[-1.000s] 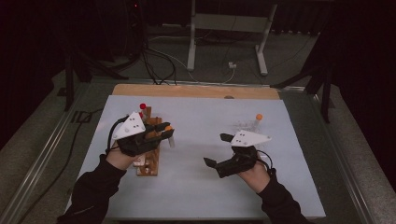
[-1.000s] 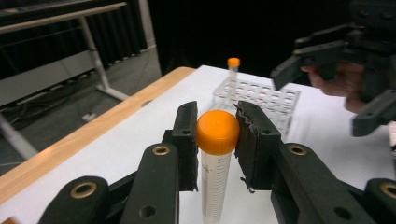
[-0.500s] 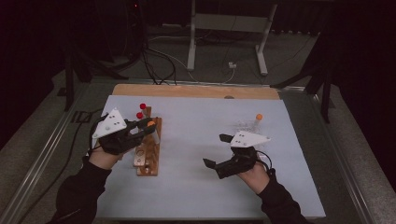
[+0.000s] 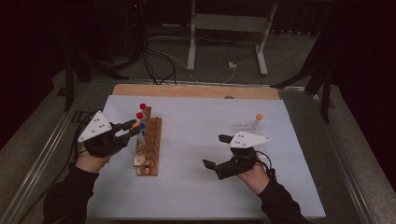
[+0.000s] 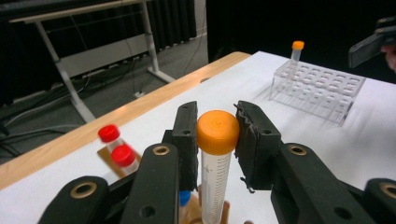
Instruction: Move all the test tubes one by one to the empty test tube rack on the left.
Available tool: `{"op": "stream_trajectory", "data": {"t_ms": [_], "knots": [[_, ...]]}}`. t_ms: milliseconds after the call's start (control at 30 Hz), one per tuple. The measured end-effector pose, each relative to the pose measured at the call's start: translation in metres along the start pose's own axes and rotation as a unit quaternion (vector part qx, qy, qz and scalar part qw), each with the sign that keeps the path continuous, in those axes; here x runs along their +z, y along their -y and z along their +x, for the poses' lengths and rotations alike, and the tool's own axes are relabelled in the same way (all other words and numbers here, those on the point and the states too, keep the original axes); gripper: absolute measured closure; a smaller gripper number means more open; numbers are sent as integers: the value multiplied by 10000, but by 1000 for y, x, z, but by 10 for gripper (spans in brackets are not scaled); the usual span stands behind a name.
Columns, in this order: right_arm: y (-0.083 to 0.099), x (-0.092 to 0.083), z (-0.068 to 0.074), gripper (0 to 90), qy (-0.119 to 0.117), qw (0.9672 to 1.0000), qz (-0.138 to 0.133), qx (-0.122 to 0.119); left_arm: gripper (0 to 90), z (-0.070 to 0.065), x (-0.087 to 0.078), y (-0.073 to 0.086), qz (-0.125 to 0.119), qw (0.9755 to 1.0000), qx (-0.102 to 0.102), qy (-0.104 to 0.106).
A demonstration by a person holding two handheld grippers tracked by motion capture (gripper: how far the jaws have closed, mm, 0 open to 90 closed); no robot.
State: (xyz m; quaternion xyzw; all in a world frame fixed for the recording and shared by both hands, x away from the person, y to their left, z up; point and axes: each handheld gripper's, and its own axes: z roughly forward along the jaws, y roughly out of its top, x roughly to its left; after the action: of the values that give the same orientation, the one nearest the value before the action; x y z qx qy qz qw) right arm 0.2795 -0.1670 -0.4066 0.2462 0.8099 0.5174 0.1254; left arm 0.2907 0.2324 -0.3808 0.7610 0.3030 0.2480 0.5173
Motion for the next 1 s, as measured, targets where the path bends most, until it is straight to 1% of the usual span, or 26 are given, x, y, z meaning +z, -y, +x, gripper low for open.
{"op": "stream_trajectory", "data": {"t_ms": [33,100,167,200,233,267,333,367,467,500,633,767,1000], "knots": [[0,0,0,5,-9,10000,-2,0,716,1,0,2,28,10000,12,-32],[0,0,0,5,-11,10000,-5,4,717,4,0,5,34,10000,-79,-8],[0,0,0,5,-15,10000,-5,4,716,5,1,8,75,9999,-73,-31],[0,0,0,5,-11,10000,2,-2,716,6,2,10,70,9999,-112,-24],[0,0,0,5,-3,10000,9,-9,716,6,3,11,108,9999,-111,-11],[0,0,0,5,-9,10000,7,-6,717,5,5,13,151,9998,-66,-59],[0,0,0,5,-8,10000,8,-12,716,6,8,16,186,9997,-125,0],[0,0,0,5,-6,10000,7,-16,716,6,9,17,230,9997,-116,-15],[1,-1,-1,5,6,10000,8,-11,716,5,15,22,331,9993,-149,29],[1,-1,-1,5,13,10000,11,-7,716,4,18,24,398,9991,-122,32],[1,0,-1,5,-8,10000,18,-17,716,2,25,32,566,9983,-128,28],[1,-1,-1,5,-11,10000,15,-16,715,1,28,36,605,9981,-142,7],[1,-2,-2,5,3,10000,-7,-14,715,2,32,45,755,9969,-236,22]]}}
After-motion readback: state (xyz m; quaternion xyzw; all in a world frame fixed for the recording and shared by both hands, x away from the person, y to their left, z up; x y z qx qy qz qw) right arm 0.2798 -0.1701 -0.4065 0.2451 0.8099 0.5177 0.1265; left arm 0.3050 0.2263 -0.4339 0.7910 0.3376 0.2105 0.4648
